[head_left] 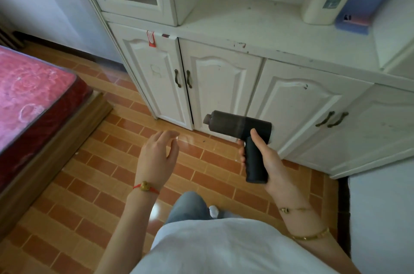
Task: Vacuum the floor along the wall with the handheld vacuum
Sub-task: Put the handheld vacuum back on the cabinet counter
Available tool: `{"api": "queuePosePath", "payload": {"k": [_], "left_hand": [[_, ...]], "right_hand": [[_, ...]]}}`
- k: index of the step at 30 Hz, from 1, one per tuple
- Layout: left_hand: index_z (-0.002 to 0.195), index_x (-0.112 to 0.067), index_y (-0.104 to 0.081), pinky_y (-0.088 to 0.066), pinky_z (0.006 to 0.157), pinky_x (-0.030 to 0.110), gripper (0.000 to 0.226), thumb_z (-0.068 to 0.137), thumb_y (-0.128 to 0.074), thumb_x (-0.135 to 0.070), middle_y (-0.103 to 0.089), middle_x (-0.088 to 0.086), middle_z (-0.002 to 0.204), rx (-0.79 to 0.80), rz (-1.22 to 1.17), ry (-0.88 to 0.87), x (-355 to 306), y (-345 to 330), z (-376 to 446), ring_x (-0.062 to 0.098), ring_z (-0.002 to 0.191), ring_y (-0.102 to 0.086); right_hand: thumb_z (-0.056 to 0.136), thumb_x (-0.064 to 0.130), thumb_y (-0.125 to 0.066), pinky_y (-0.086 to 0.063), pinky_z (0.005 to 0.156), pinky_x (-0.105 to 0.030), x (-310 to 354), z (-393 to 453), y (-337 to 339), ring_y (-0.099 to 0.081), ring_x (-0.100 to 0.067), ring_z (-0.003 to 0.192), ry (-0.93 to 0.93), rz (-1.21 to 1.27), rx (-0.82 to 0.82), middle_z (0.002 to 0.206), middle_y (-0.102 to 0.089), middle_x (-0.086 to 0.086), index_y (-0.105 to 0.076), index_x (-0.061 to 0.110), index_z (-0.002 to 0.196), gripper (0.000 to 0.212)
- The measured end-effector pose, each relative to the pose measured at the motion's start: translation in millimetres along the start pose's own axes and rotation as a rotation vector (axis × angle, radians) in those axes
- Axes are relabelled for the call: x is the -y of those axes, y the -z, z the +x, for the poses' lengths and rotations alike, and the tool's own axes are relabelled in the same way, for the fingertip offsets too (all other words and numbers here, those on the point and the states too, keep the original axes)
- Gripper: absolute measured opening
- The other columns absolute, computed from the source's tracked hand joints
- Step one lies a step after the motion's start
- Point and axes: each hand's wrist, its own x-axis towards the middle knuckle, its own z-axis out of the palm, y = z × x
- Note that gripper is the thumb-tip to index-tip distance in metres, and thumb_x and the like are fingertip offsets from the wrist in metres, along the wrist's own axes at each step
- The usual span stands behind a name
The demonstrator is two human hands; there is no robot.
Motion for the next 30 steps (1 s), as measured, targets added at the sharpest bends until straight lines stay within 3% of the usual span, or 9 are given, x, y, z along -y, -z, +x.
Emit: {"api": "queuePosePath", "payload": {"k": [5, 11, 19, 30], "left_hand": [[0.111, -0.014, -0.068, -0.053, 0.085, 0.039, 0.02, 0.096, -0.055, -0.012, -0.07, 0.001, 0.107, 0.007, -0.023, 0.006, 15, -14, 53, 0.022, 0.097, -0.065], [0.108, -0.013, -0.07, -0.051, 0.081, 0.033, 0.02, 0.092, -0.06, -0.006, -0.07, 0.003, 0.103, 0.049, -0.029, -0.041, 46, -30, 150, 0.025, 0.094, -0.066], [0.115, -0.016, -0.067, -0.055, 0.087, 0.043, 0.022, 0.097, -0.053, -0.015, -0.068, 0.001, 0.113, 0.1, -0.041, -0.209, 72, -27, 321, 0.023, 0.1, -0.065], [0.113, -0.015, -0.068, -0.05, 0.093, 0.035, 0.022, 0.095, -0.055, -0.011, -0.066, 0.002, 0.114, 0.155, -0.14, -0.443, 61, -37, 458, 0.02, 0.106, -0.061]], "right_hand": [[0.076, 0.052, -0.071, -0.051, 0.055, -0.025, 31, 48, -16, -0.059, -0.016, 0.06, 0.007, 0.003, -0.037, 0.077, -0.065, -0.008, -0.069, 0.006, 0.1, 0.051], [0.083, 0.047, -0.065, -0.052, 0.056, -0.025, 65, 121, -49, -0.059, -0.017, 0.059, 0.045, 0.037, -0.095, 0.074, -0.065, -0.008, -0.067, 0.002, 0.107, 0.051], [0.077, 0.05, -0.068, -0.051, 0.056, -0.026, 129, 221, -115, -0.062, -0.015, 0.061, 0.121, 0.104, -0.161, 0.077, -0.066, -0.007, -0.068, 0.004, 0.107, 0.055], [0.076, 0.05, -0.068, -0.052, 0.057, -0.027, 188, 299, -156, -0.061, -0.016, 0.061, 0.237, 0.179, -0.292, 0.075, -0.066, -0.008, -0.069, 0.004, 0.104, 0.054]]}}
